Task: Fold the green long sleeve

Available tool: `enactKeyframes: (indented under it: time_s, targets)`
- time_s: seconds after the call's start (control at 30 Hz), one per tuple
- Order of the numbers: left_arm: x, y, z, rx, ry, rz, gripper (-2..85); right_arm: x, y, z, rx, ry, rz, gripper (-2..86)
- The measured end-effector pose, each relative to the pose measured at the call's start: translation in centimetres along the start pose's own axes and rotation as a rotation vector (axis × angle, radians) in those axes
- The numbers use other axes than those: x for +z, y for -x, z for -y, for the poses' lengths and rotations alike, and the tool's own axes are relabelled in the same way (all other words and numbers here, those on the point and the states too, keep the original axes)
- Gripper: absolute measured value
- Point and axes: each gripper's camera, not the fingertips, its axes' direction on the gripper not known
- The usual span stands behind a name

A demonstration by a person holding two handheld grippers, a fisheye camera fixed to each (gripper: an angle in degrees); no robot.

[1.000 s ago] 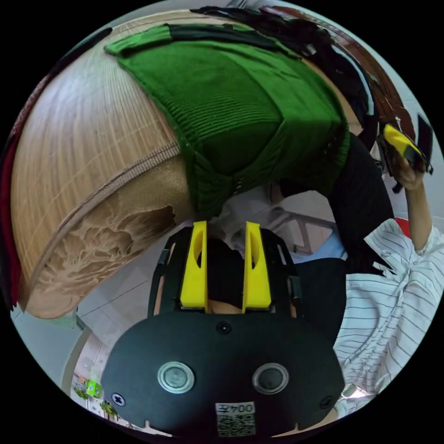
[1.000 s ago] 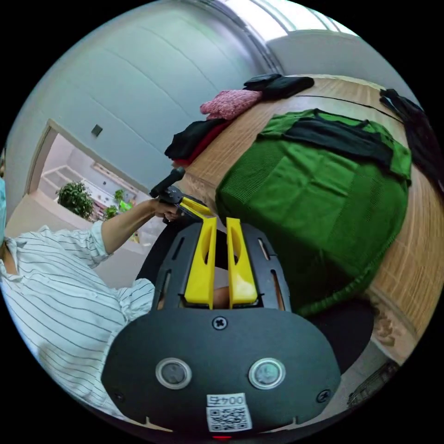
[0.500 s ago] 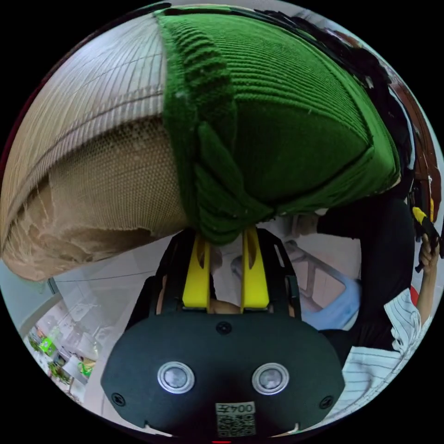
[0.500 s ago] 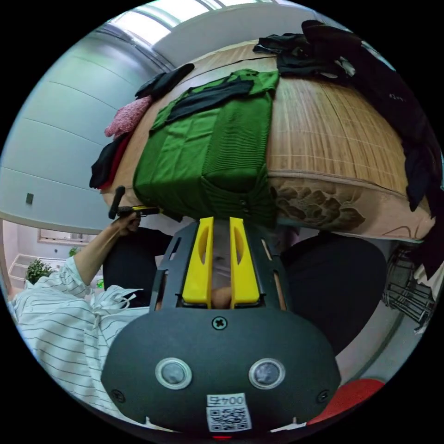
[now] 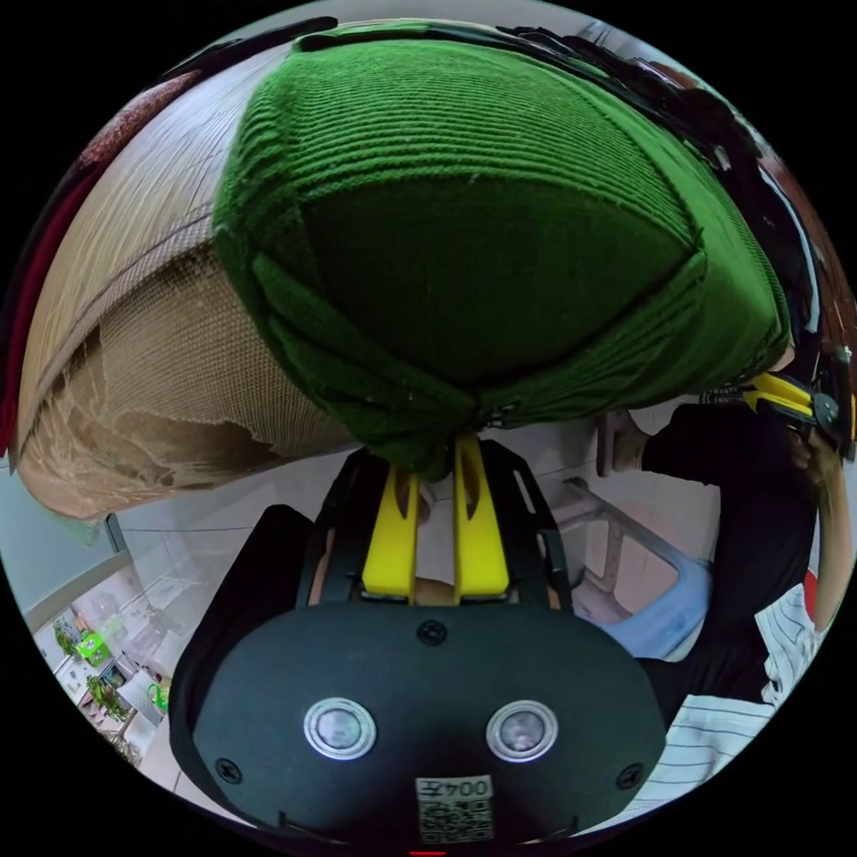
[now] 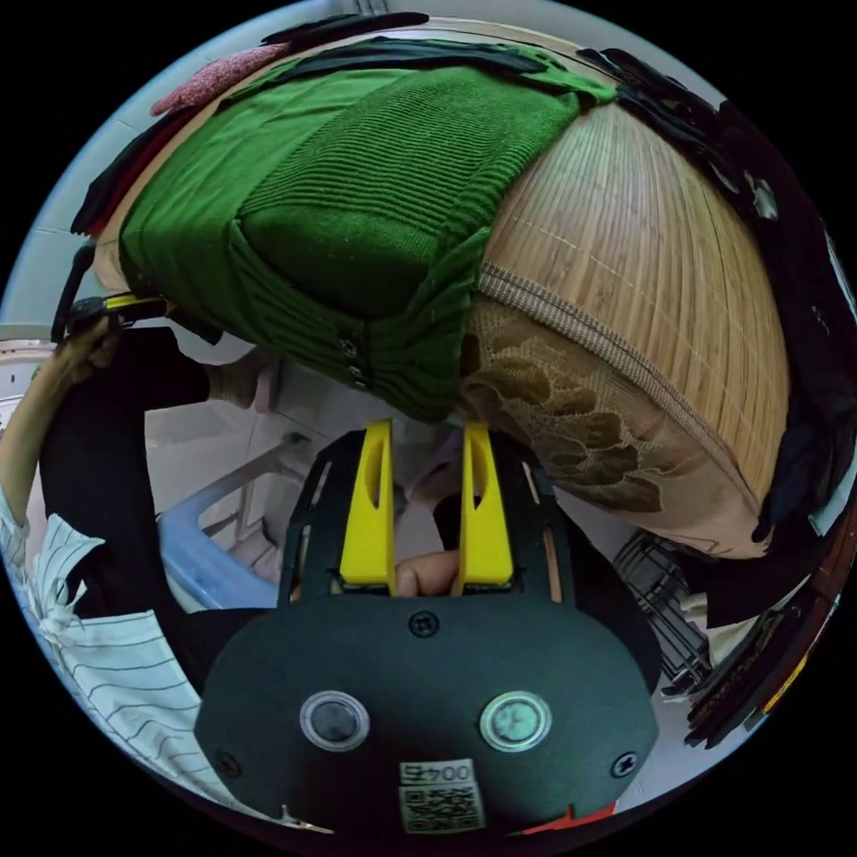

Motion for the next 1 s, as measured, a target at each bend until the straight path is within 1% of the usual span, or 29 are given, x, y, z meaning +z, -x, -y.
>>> enactKeyframes:
  time_s: [0.1, 0.23, 0.3, 0.37, 0.43, 0.5, 0.53, 0.57, 0.67, 0.87, 1.0]
  targets:
    - [-1.1, -0.3, 0.4, -0.03, 0.017, 0.003, 8.0, 2.0, -0.3, 1.3, -0.006, -0.005, 0.009, 9.6]
    - [-2.8, 1.3, 0.3, -0.178, 0.095, -0.134, 6.8, 4.3, 0.1, 2.6, -0.02, -0.007, -0.005, 6.3]
    - [-4.1, 2.0, 0.1, -0.198, 0.13, -0.199, 6.1, 4.7, -0.3, 2.6, -0.02, 0.012, -0.024, 4.7]
    - [-6.5, 2.6, -0.5, -0.173, 0.168, -0.271, 5.4, 4.1, -1.5, 2.2, -0.045, 0.069, 0.108, 3.6]
    - [-8.6, 3.1, -1.3, -0.149, 0.174, -0.338, 5.0, 3.2, -2.8, 1.5, -0.04, 0.095, 0.198, 3.0]
    - [-11.0, 3.7, -2.3, -0.128, 0.163, -0.426, 4.7, 1.7, -4.1, 0.4, -0.037, 0.081, 0.312, 2.3]
    - [-12.8, 4.2, -3.0, -0.114, 0.145, -0.483, 4.6, 0.5, -5.2, -0.3, -0.033, 0.055, 0.404, 2.0]
    - [-14.8, 4.6, -3.6, -0.092, 0.119, -0.537, 4.6, -0.8, -6.4, -0.9, -0.025, 0.026, 0.503, 1.7]
    - [-20.2, 5.9, -5.0, -0.043, 0.043, -0.642, 4.5, -4.0, -9.4, -2.0, -0.014, -0.039, 0.681, 1.2]
    - [-30.0, 7.5, -7.1, 0.048, -0.061, -0.724, 4.2, -9.7, -14.0, -3.7, 0.003, -0.098, 0.841, 0.8]
    - [-33.5, 8.0, -7.7, 0.092, -0.075, -0.761, 4.0, -12.6, -16.0, -4.5, 0.013, -0.116, 0.874, 0.9]
